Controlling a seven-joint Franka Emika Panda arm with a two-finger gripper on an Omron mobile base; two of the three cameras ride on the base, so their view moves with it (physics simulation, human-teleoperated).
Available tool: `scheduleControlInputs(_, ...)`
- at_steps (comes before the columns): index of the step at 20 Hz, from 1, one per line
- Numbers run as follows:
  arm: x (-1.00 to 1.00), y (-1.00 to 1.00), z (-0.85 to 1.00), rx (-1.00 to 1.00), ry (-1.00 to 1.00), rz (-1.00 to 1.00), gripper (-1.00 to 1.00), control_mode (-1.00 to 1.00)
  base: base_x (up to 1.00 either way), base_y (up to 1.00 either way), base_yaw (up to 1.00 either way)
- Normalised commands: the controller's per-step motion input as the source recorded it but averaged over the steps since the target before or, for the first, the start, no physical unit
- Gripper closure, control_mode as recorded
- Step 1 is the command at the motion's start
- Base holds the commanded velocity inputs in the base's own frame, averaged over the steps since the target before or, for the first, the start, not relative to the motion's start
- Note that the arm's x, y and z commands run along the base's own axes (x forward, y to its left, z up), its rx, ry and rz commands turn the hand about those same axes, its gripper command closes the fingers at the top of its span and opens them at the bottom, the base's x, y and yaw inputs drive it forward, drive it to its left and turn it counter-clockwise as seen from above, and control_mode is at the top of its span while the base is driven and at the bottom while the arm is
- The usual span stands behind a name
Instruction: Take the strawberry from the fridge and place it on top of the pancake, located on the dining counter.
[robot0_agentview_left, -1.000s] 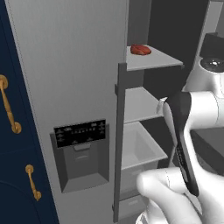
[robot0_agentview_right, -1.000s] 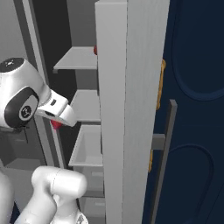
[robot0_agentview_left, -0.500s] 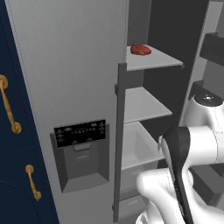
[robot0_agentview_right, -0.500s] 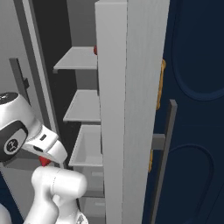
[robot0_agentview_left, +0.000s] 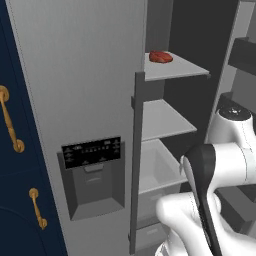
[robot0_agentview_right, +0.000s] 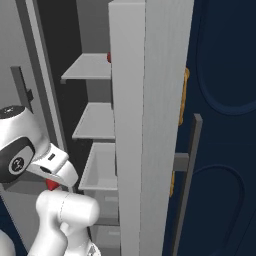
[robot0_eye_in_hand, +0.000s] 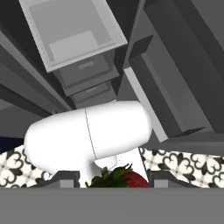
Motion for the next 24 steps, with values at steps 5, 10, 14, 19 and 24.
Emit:
scheduleControlInputs(5,-0.01,0.00,0.00,0.00,0.00,0.00,1.00,-1.00,0.00,0.00,0.00)
scheduleControlInputs(10,-0.37,0.04,0.00,0.00,0.00,0.04,1.00,1.00,-0.20,0.00,0.00)
scheduleControlInputs(14,0.00,0.00,0.00,0.00,0.00,0.00,1.00,1.00,-1.00,0.00,0.00)
scheduleControlInputs(19,0.00,0.00,0.00,0.00,0.00,0.00,1.00,1.00,-1.00,-0.08,-0.22)
scheduleControlInputs(24,0.00,0.00,0.00,0.00,0.00,0.00,1.00,1.00,-0.49,-0.14,-0.75)
